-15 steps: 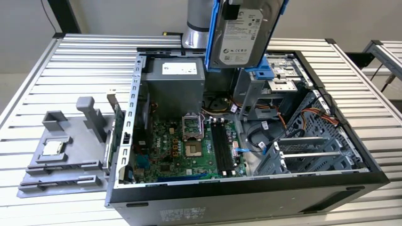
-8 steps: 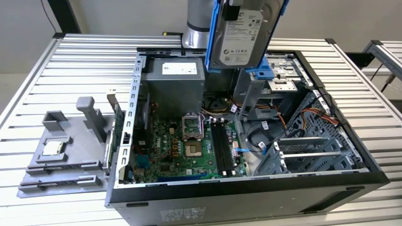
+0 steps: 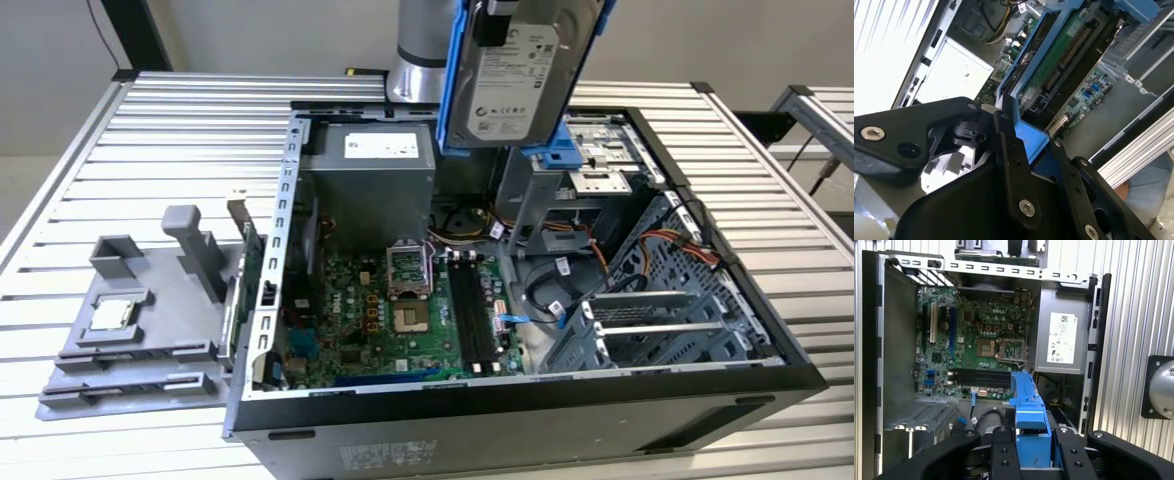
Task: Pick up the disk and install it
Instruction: 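Pick up the disk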
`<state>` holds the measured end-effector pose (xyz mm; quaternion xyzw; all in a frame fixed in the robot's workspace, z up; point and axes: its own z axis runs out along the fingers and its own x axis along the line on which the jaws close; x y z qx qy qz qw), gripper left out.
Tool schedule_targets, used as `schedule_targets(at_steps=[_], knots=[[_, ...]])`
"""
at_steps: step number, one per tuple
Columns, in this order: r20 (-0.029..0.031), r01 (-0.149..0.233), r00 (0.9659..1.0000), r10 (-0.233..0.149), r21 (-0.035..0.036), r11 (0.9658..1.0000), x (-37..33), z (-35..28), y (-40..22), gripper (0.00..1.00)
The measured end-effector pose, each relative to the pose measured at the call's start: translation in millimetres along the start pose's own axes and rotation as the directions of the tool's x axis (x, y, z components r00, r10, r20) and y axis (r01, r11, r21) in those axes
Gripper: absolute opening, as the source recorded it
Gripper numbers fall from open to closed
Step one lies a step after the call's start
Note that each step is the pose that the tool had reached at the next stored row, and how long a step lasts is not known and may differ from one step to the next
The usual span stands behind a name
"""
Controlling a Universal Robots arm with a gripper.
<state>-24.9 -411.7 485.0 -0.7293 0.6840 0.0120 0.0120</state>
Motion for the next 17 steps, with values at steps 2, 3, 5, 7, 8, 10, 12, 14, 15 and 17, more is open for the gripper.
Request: schedule_targets(at_steps=[2, 3, 5, 7, 8, 10, 12, 14, 15, 17], knots=[[0.0001, 0.0, 1.0, 0.0, 0.0001, 1.0, 0.1, 0.6, -0.2, 0.0], [0.0001, 0.0, 1.0, 0.0, 0.0, 1.0, 0.1, 1.0, -0.3, 0.0], [0.0, 0.0, 1.0, 0.0, 0.0, 1.0, 0.1, 1.6, -0.6, 0.0], [0.0001, 0.0, 1.0, 0.0, 0.0001, 1.0, 0.1, 2.2, -0.8, 0.0], [0.0001, 0.0, 1.0, 0.0, 0.0, 1.0, 0.2, 2.6, -0.9, 0.0], [0.0001, 0.0, 1.0, 0.0, 0.0001, 1.0, 0.2, 3.4, -1.1, 0.0], [0.0, 0.0, 1.0, 0.0, 0.0, 1.0, 0.2, 4.2, -1.4, 0.0], [0.0001, 0.0, 1.0, 0.0, 0.0001, 1.0, 0.3, 5.2, -1.6, 0.0], [0.0001, 0.0, 1.0, 0.0, 0.0001, 1.0, 0.3, 5.7, -1.7, 0.0], [0.0, 0.0, 1.0, 0.0, 0.0002, 1.0, 0.4, 6.7, -1.8, 0.0]])
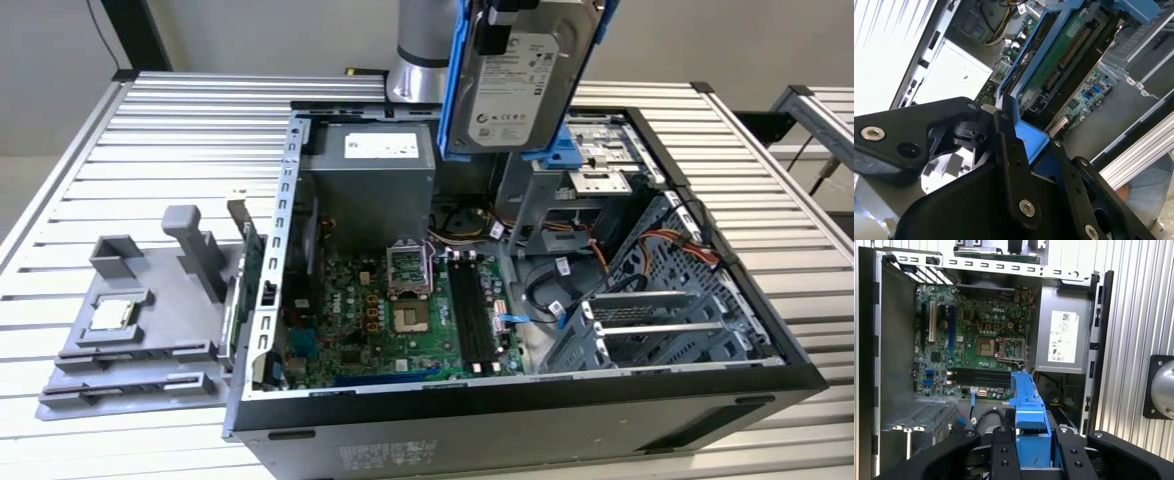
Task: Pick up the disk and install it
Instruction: 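Pick up the disk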
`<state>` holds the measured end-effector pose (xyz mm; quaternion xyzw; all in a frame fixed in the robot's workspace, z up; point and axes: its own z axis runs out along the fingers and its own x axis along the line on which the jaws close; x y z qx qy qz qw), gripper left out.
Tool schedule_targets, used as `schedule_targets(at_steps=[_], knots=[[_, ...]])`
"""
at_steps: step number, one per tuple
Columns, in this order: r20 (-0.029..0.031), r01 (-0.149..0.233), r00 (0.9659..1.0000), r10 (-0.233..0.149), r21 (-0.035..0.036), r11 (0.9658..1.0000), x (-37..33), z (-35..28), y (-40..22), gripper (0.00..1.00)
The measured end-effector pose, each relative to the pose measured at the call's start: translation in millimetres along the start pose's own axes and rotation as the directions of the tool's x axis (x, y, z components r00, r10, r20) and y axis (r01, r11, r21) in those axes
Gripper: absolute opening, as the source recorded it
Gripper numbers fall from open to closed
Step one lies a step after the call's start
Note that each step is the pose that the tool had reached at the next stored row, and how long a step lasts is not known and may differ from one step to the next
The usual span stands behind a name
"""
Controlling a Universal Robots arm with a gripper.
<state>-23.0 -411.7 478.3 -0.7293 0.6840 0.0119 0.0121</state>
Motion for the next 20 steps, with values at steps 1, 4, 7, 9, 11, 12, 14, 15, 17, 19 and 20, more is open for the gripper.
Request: schedule_targets(at_steps=[1, 4, 7, 9, 11, 12, 14, 15, 17, 19, 20], knots=[[0.0, 0.0, 1.0, 0.0, 0.0001, 1.0, 0.0, 0.6, -0.1, 0.0], [0.0, 0.0, 1.0, 0.0, 0.0009, 1.0, 0.1, 2.8, -0.3, 0.0], [0.0, 0.0, 1.0, 0.0, 0.0017, 1.0, 0.8, 5.6, -1.2, 0.0], [-0.0001, 0.0, 1.0, 0.0, 0.0018, 1.0, 1.8, 7.2, -2.9, 0.0], [-0.0002, 0.0, 1.0, 0.0, 0.0013, 1.0, 2.7, 7.3, -4.7, 0.0], [-0.0002, 0.0, 1.0, 0.0, 0.0004, 1.0, 2.9, 7.2, -5.9, 0.0], [0.0, 0.0, 1.0, 0.0, 0.0001, 1.0, 3.7, 7.1, -9.1, 0.0], [0.0001, 0.0, 1.0, 0.0, -0.0001, 1.0, 4.3, 7.0, -10.9, 0.0], [0.0001, 0.0, 1.0, 0.0, -0.0004, 1.0, 6.2, 6.8, -14.3, 0.0], [0.0001, -0.001, 1.0, 0.001, -0.0007, 1.0, 8.5, 6.5, -16.7, 0.0], [0.0, -0.002, 1.0, 0.002, -0.0012, 1.0, 10.0, 6.2, -17.9, 0.0]])
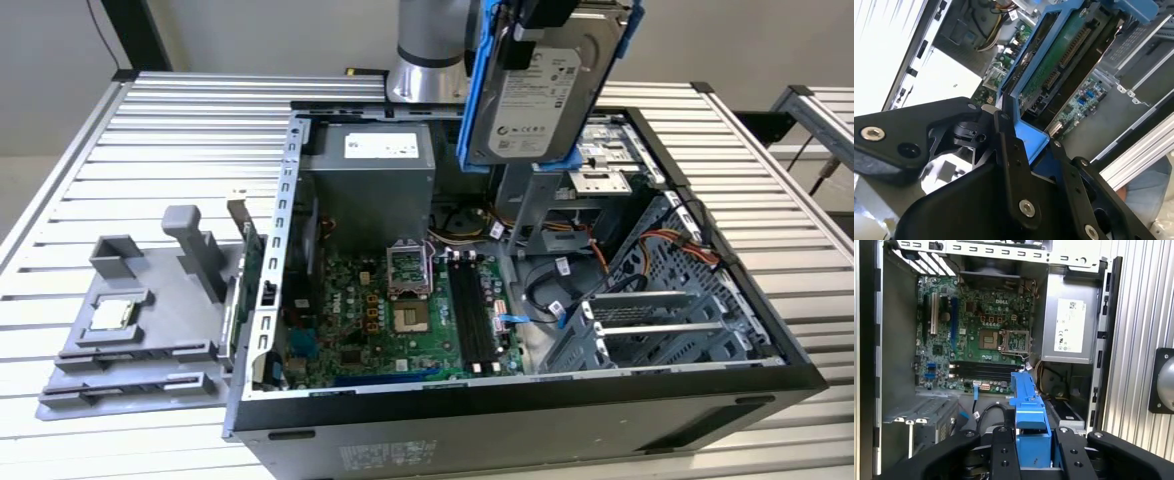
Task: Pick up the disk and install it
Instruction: 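Pick up the disk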
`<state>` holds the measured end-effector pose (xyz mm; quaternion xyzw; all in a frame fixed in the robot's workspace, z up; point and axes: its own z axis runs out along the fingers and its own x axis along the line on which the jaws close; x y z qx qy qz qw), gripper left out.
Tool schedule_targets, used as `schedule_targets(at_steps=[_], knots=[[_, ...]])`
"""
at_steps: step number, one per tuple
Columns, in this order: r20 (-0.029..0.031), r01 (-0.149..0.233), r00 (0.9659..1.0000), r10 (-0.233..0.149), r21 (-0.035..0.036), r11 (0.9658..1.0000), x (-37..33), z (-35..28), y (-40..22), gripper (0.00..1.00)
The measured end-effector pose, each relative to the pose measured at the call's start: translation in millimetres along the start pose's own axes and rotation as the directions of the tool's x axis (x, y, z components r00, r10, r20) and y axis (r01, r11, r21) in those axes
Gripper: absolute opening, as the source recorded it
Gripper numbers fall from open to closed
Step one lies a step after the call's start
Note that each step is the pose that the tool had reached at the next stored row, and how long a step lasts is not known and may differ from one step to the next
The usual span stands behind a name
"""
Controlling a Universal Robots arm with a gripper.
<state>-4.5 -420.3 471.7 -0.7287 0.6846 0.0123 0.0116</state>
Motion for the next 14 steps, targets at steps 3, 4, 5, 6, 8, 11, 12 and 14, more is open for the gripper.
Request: schedule_targets(at_steps=[3, 4, 5, 6, 8, 11, 12, 14], knots=[[0.0004, 0.0, 1.0, 0.0, -0.0045, 1.0, 4.6, -0.3, -3.4, 0.0], [0.0005, -0.001, 1.0, 0.001, -0.0069, 1.0, 6.6, -0.4, -4.6, 0.0], [0.0006, -0.001, 1.0, 0.001, -0.0089, 1.0, 8.5, -0.4, -5.5, 0.0], [0.0007, -0.001, 1.0, 0.001, -0.0105, 0.9999, 10.2, -0.5, -6.3, 0.0], [0.0009, -0.001, 1.0, 0.001, -0.0114, 0.9999, 11.4, -0.5, -6.9, 0.0], [0.0008, -0.002, 1.0, 0.002, -0.0114, 0.9999, 11.4, -0.5, -6.8, 0.0], [0.0008, -0.002, 1.0, 0.002, -0.0114, 0.9999, 11.4, -0.5, -6.8, 0.0], [0.0007, -0.002, 1.0, 0.002, -0.0115, 0.9999, 11.8, -0.6, -7.1, 0.0]])
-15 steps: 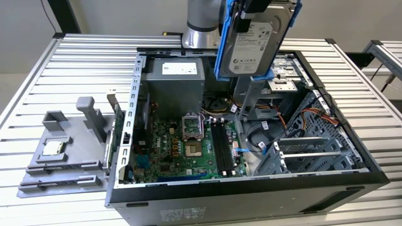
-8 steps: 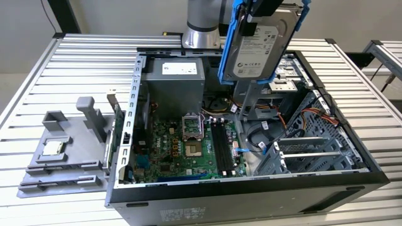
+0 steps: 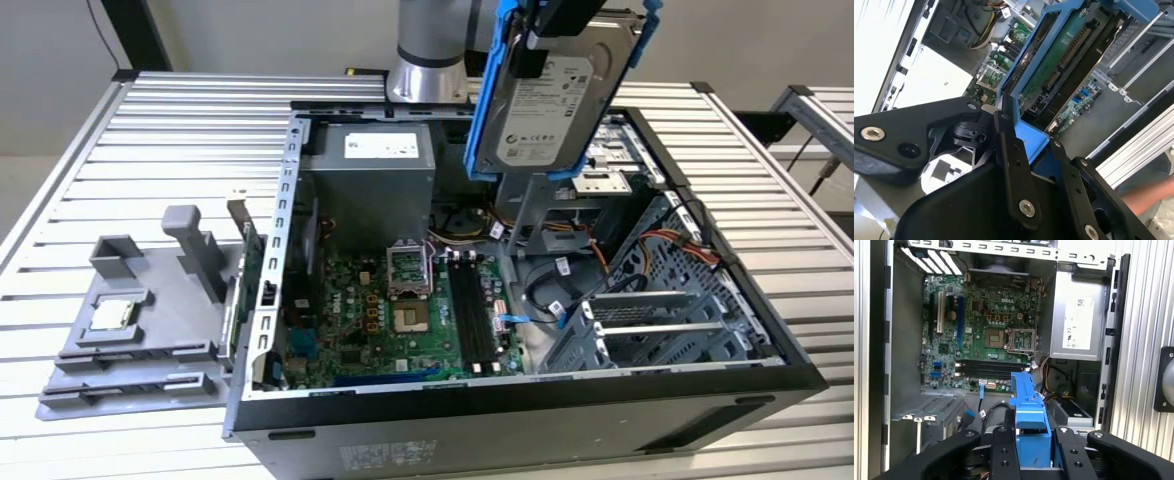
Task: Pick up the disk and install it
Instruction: 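Pick up the disk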
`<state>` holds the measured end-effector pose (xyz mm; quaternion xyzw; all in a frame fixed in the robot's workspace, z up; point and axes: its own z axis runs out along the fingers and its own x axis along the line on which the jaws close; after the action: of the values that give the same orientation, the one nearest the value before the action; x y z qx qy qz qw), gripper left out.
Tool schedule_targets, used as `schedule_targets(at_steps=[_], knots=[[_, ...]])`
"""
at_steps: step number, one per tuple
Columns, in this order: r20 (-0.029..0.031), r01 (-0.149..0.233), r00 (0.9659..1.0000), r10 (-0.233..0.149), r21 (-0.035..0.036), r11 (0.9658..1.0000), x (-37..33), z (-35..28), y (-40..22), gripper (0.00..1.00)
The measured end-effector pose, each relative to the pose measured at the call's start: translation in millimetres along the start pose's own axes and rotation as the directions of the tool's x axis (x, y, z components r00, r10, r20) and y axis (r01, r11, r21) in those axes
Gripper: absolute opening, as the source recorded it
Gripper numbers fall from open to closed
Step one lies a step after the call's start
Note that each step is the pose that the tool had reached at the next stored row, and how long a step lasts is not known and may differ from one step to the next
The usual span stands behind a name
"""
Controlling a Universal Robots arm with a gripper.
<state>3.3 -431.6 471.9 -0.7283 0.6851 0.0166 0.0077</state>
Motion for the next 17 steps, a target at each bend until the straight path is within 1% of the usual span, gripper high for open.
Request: schedule_targets(at_steps=[3, 11, 16, 17], knots=[[0.0, 0.0, 1.0, 0.0, 0.0, 1.0, 4.7, -0.2, -2.4, 0.0], [0.0003, 0.0, 1.0, 0.0, -0.0026, 1.0, 24.6, -0.9, -10.7, 0.0], [0.0003, 0.0, 1.0, 0.0, -0.0025, 1.0, 38.2, -1.4, -13.3, 0.0], [0.0004, 0.0, 1.0, 0.0, -0.0026, 1.0, 39.5, -1.4, -13.2, 0.0]])
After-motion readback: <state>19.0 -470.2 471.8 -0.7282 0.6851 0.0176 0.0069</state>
